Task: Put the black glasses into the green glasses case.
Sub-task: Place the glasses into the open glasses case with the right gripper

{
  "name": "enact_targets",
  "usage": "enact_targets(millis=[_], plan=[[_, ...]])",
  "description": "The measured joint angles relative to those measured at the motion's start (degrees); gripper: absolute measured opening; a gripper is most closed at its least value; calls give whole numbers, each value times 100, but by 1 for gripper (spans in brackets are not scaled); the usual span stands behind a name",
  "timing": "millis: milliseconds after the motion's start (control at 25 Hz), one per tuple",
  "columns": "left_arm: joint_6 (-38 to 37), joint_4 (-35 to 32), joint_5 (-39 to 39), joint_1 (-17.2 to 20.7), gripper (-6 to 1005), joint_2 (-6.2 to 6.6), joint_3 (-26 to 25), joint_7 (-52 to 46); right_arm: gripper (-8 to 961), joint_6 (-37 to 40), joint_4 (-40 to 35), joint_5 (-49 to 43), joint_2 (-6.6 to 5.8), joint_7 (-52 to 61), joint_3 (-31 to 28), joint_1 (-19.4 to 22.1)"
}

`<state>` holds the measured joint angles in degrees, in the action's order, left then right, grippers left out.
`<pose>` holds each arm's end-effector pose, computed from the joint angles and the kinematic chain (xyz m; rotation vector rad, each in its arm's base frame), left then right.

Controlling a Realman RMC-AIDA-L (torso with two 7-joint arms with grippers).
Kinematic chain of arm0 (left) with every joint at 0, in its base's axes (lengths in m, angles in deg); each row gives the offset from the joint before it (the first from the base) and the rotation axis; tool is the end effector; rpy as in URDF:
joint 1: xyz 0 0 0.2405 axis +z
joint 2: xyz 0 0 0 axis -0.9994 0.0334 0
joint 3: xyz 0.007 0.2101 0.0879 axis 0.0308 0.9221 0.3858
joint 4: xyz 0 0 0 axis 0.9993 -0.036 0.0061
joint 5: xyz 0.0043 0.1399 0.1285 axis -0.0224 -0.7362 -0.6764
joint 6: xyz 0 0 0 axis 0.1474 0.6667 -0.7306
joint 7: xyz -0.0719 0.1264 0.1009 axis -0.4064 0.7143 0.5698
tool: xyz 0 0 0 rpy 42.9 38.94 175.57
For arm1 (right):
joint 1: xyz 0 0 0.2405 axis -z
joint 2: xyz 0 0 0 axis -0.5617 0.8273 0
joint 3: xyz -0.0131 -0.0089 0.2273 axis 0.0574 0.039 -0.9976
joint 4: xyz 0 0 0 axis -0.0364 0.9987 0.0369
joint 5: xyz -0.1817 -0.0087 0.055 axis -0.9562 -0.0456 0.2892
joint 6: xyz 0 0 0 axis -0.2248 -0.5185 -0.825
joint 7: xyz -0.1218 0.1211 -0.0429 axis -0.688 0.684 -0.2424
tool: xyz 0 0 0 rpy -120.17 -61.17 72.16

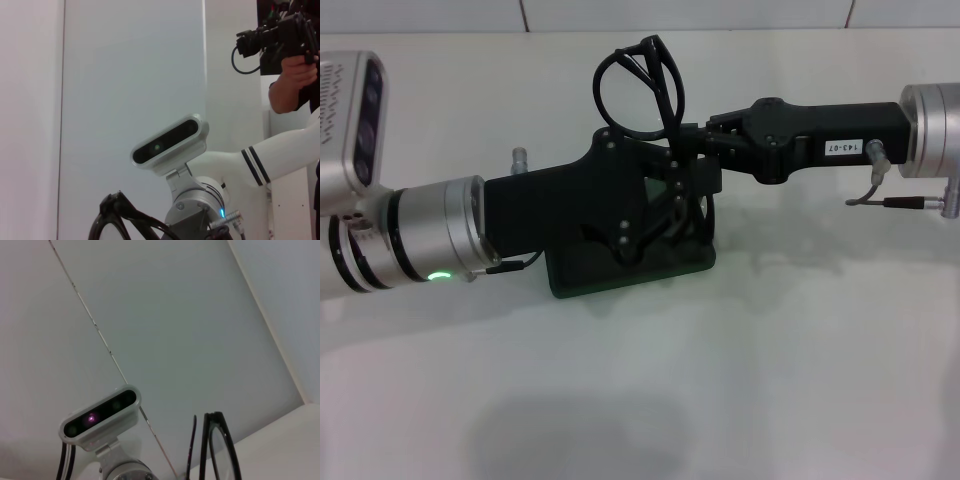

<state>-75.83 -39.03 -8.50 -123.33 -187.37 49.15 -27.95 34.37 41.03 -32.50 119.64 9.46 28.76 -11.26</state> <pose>-0.1389 0.2806 -0.0344 -2.6842 -0.0627 -1.3205 0.0968 0.3344 -0.0290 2.8236 -0.6401 -1.0000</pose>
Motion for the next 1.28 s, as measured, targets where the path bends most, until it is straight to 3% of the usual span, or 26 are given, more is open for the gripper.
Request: enact_targets(millis=[1280], plan=[[-203,-53,20,43,-2,18,-47,-151,75,-31,-14,-2,-26,-199,-53,94]])
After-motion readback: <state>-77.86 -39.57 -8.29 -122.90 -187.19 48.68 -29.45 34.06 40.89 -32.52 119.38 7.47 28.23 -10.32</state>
